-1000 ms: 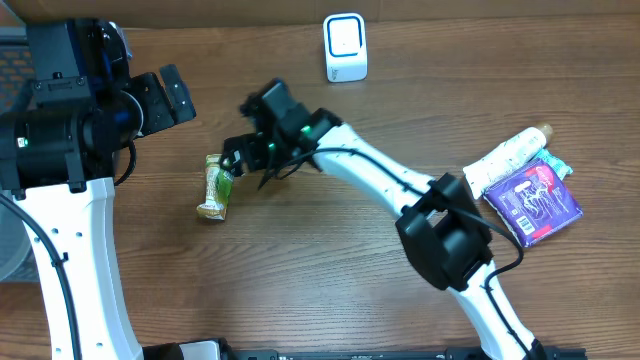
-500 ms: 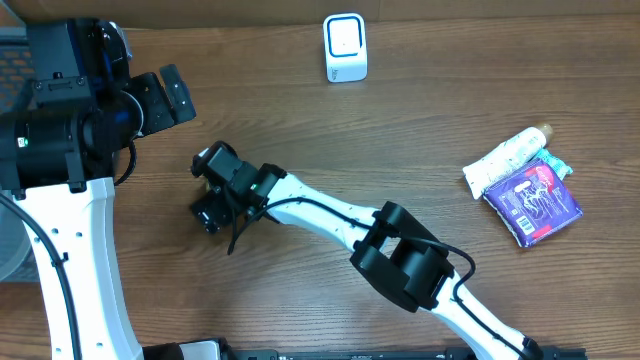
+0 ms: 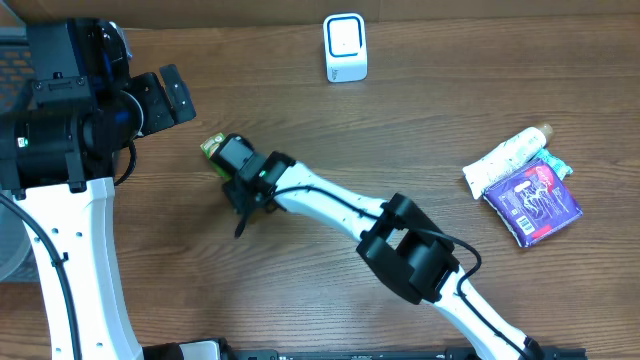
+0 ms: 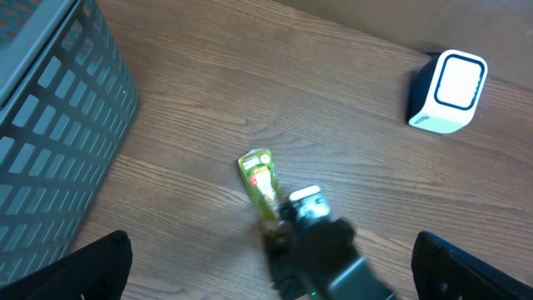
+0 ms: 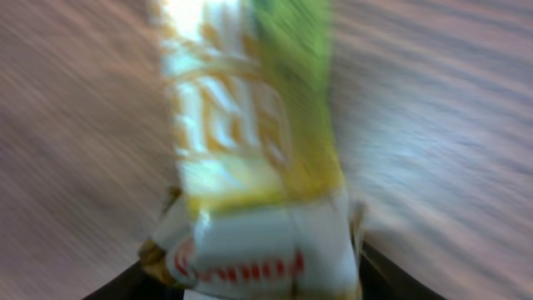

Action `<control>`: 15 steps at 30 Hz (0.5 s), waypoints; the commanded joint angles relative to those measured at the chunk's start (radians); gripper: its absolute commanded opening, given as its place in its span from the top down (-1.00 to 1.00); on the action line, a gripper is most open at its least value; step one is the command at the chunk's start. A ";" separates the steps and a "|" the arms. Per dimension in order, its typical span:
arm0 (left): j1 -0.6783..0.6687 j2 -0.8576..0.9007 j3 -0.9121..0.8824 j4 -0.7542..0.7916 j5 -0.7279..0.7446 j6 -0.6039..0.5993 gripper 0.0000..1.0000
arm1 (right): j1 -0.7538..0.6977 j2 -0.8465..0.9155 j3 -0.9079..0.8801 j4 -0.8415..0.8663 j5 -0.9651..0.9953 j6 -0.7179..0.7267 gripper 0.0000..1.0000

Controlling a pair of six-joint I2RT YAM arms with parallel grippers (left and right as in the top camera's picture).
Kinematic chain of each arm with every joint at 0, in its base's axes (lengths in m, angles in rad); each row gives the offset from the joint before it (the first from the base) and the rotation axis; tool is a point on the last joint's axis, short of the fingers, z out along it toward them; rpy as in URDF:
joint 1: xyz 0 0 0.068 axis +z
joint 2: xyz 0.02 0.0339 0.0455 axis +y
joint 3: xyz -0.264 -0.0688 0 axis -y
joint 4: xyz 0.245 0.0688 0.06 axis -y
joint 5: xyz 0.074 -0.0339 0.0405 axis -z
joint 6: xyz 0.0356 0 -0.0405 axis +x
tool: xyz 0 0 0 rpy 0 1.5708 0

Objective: Scan the item barcode
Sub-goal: 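Lower the right gripper and grasp the green tea pouch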

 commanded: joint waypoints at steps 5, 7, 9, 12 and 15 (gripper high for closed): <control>0.002 -0.006 0.007 0.003 -0.006 -0.010 -0.99 | -0.076 -0.045 0.010 -0.083 0.161 -0.332 -0.50; 0.002 -0.006 0.007 0.003 -0.006 -0.010 -0.99 | -0.079 -0.045 0.010 -0.063 0.188 -0.455 -0.70; 0.002 -0.006 0.007 0.003 -0.006 -0.010 -0.99 | -0.077 -0.045 0.010 -0.045 0.192 -0.581 -0.81; 0.002 -0.006 0.007 0.003 -0.006 -0.010 -0.99 | -0.061 -0.045 0.010 -0.005 0.263 -0.690 -0.88; 0.002 -0.006 0.007 0.003 -0.006 -0.010 -0.99 | -0.044 -0.045 0.010 0.043 0.277 -0.749 -0.89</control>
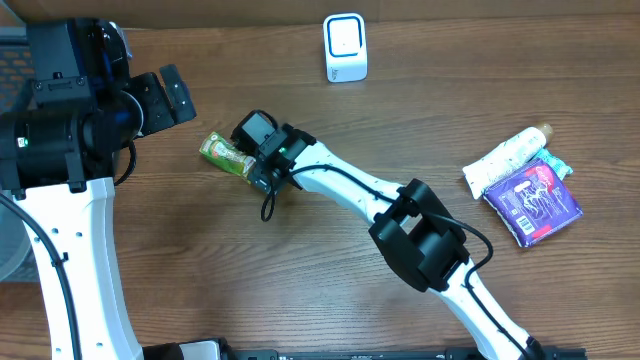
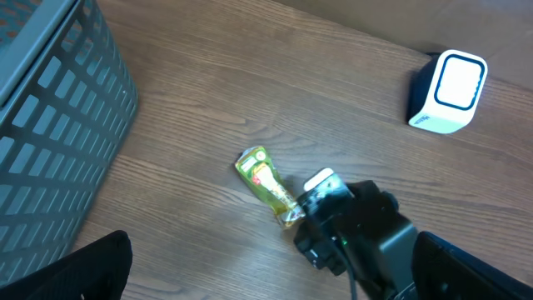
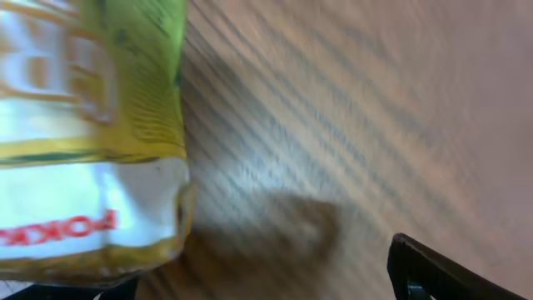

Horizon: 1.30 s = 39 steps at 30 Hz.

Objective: Scan the item barcode
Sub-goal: 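Lower the right gripper and grasp the green tea pouch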

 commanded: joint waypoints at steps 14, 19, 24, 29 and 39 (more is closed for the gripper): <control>0.002 -0.006 0.007 0.003 -0.006 -0.010 -0.99 | 0.112 -0.039 0.047 0.001 -0.013 -0.056 -0.90; 0.002 -0.006 0.007 0.003 -0.006 -0.010 -0.99 | 0.083 -0.038 0.057 0.066 -0.116 0.017 -0.93; 0.002 -0.006 0.007 0.003 -0.006 -0.010 -0.99 | 0.021 -0.027 0.056 0.135 -0.278 0.102 -0.93; 0.002 -0.006 0.007 0.003 -0.006 -0.010 -0.99 | -0.027 -0.001 0.053 0.153 -0.397 0.189 -0.78; 0.002 -0.006 0.007 0.003 -0.006 -0.010 -0.99 | -0.041 0.007 0.052 0.141 -0.467 0.214 0.28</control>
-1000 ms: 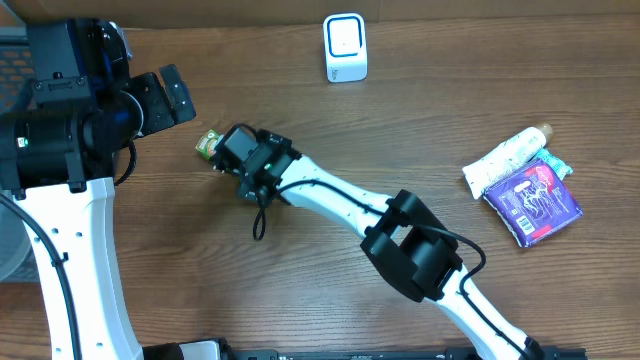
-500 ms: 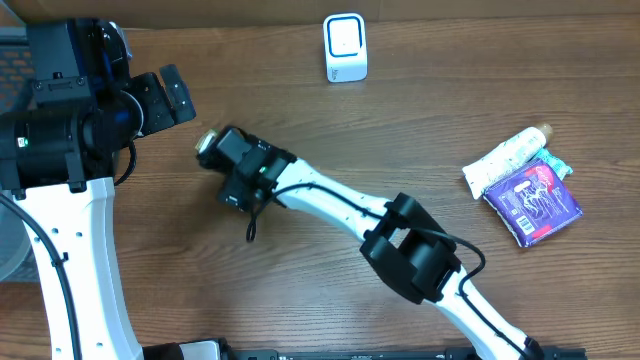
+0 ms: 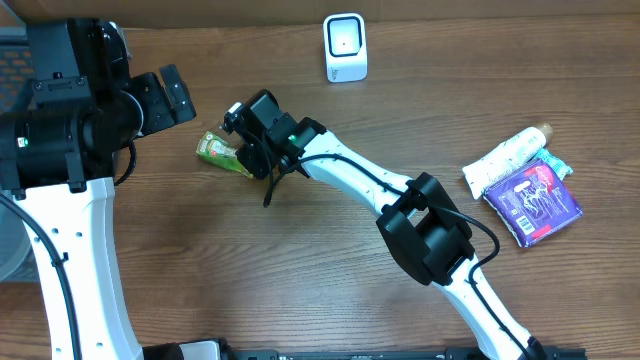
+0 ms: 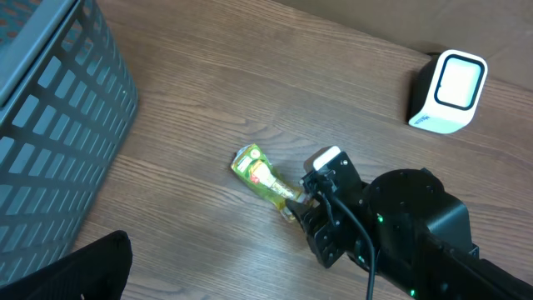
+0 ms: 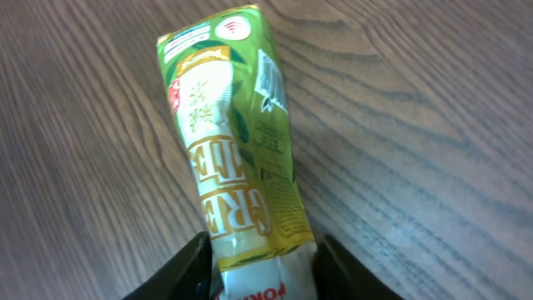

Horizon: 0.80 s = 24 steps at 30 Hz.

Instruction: Scan the item barcode

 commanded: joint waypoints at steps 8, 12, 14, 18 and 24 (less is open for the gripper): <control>0.002 -0.006 0.007 0.003 -0.006 -0.010 -0.99 | 0.011 0.006 0.026 -0.029 -0.075 0.016 0.89; 0.002 -0.006 0.007 0.003 -0.006 -0.010 -0.99 | 0.011 -0.027 0.028 -0.110 -0.076 0.018 0.93; 0.002 -0.006 0.007 0.003 -0.006 -0.010 -0.99 | 0.010 -0.059 0.028 -0.169 -0.071 0.051 0.93; 0.002 -0.006 0.007 0.003 -0.006 -0.010 -0.99 | -0.007 -0.132 0.028 -0.302 -0.068 0.146 0.93; 0.002 -0.006 0.007 0.003 -0.006 -0.010 -0.99 | -0.071 -0.195 0.028 -0.542 -0.068 0.277 0.93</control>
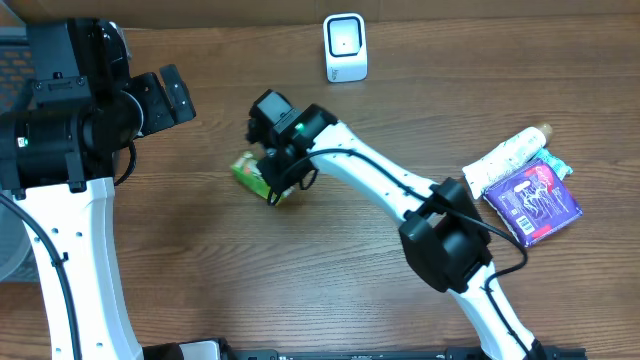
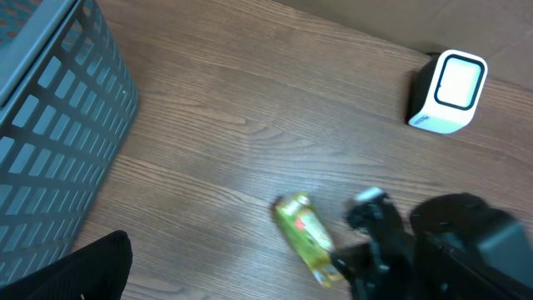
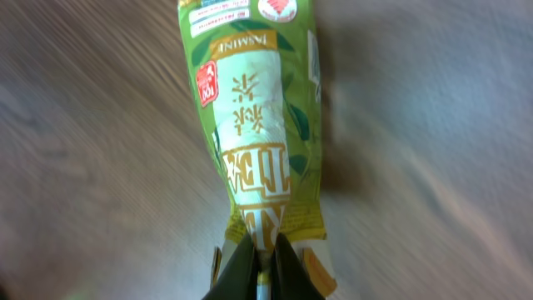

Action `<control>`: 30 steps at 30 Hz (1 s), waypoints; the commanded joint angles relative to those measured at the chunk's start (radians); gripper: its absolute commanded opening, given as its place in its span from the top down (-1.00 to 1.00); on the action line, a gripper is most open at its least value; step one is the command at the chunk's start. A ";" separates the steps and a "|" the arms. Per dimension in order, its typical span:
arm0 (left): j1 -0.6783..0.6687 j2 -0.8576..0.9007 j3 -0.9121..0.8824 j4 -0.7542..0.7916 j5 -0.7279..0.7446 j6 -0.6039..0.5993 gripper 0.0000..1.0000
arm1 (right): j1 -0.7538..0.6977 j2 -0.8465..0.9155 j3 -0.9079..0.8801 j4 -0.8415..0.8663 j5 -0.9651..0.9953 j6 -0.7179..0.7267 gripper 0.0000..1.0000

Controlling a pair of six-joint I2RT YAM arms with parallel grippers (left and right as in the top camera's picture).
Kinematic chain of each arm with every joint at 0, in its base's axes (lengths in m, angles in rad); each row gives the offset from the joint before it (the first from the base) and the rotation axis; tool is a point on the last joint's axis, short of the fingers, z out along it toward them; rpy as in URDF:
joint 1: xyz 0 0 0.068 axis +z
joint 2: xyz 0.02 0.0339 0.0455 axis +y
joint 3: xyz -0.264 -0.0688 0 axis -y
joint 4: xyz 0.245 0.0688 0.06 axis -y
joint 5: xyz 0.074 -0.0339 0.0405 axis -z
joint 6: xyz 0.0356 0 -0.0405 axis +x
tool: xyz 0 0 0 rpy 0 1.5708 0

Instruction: Scan the item barcode

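Note:
My right gripper [image 3: 258,260] is shut on the white and yellow end of a green tea packet [image 3: 256,117], which points away from the wrist camera with a shadow beside it. From overhead the packet [image 1: 248,172] sticks out left of the right gripper [image 1: 274,176], left of the table's middle. The white barcode scanner [image 1: 345,47] stands at the back edge, also seen from the left wrist [image 2: 449,90]. My left gripper [image 1: 170,93] hovers open at the far left, well apart from the packet [image 2: 304,237].
A grey mesh basket [image 2: 50,125] stands at the left. A white tube [image 1: 506,157] and a purple package [image 1: 532,203] lie at the right. The right arm [image 1: 380,200] stretches across the table's middle.
The right gripper's fingers stood apart on either side of the packet's white end; now they are shut on it. Packet and gripper have moved to the right and a little toward the front.
The right gripper was over the packet lying left of the middle. Then it was at the packet's right end. Then its open fingers stood round that end. Now it is shut on the packet, farther right. The left arm has stayed still.

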 commanded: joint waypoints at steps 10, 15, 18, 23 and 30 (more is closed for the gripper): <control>0.002 -0.006 0.007 0.003 -0.006 -0.010 -0.99 | -0.166 -0.079 0.012 -0.382 0.253 0.087 -0.11; 0.002 -0.006 0.007 0.003 -0.006 -0.010 -0.99 | -0.156 -0.079 0.020 -0.376 0.307 -0.002 -0.44; 0.002 -0.006 0.007 0.003 -0.006 -0.010 -0.99 | -0.106 -0.080 0.020 -0.335 0.389 -0.053 -0.48; 0.002 -0.006 0.007 0.003 -0.006 -0.010 -0.99 | 0.020 -0.079 0.010 -0.193 0.525 -0.172 -0.56; 0.002 -0.006 0.007 0.003 -0.006 -0.010 -0.99 | 0.139 -0.019 0.010 -0.098 0.688 -0.225 -0.54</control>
